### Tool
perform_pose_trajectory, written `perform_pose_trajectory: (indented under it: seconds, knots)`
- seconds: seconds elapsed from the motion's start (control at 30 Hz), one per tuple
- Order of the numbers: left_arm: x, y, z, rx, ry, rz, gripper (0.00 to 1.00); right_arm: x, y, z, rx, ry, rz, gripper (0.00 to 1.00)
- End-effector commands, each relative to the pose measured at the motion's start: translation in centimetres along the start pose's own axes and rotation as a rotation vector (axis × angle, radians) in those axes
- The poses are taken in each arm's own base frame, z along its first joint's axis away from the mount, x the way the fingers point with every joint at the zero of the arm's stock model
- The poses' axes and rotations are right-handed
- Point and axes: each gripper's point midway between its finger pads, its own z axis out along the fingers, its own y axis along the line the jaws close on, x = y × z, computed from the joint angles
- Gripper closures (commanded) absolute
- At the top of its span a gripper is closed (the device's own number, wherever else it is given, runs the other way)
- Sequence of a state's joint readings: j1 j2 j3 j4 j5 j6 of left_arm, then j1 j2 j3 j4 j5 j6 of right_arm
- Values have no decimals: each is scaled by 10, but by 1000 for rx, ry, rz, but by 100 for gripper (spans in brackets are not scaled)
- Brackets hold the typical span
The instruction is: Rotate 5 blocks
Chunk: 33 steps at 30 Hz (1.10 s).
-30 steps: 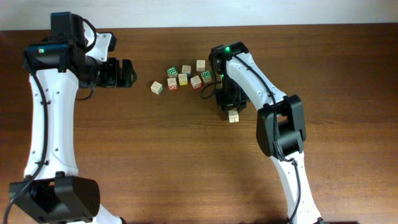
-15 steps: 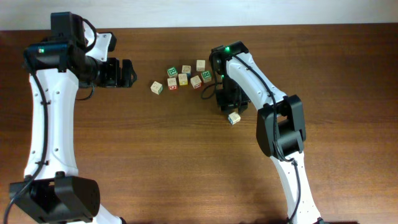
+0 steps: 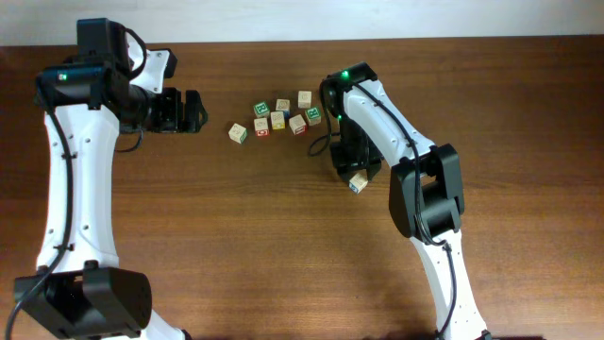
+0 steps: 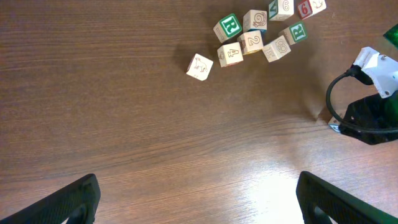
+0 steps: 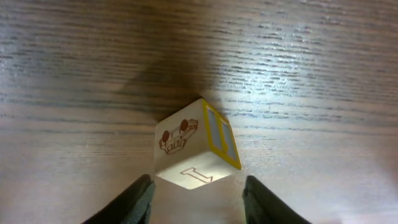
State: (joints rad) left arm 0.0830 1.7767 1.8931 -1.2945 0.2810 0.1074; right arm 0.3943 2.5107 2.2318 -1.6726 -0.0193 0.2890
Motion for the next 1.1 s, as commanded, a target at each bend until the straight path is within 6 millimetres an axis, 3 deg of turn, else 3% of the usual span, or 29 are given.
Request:
perform_pose_trajectory:
  seconds: [0.0, 0.23, 0.4, 0.5, 0.57, 0.67, 0.7, 0.77, 0.93, 1.07]
  knots:
    - [-4, 2, -2, -3, -8, -15, 1, 0, 1, -4, -18, -8, 10, 48]
    - [-3, 2, -2, -3, -5, -15, 1, -6, 3, -4, -20, -40, -338, 52]
    - [2, 5, -2, -20, 15, -21, 1, -3, -3, -12, 12, -52, -359, 60]
    - [2, 4, -2, -19, 16, -21, 1, -1, -6, -60, 11, -214, -360, 57]
    - [2, 4, -2, -19, 16, -21, 1, 16, -10, -114, -5, -376, -366, 56]
    - [2, 4, -2, -19, 16, -21, 1, 34, -14, -155, -23, -505, -358, 55]
    - [2, 4, -2, -19, 16, -21, 1, 38, -15, -160, -26, -522, -355, 55]
    - [2, 4, -2, -19, 16, -21, 1, 36, -14, -149, -23, -503, -356, 55]
    - [2, 4, -2, -19, 17, -21, 1, 11, -8, -75, -12, -476, -394, 51]
    - [2, 4, -2, -19, 16, -21, 1, 1, -6, -39, -2, -472, -431, 51]
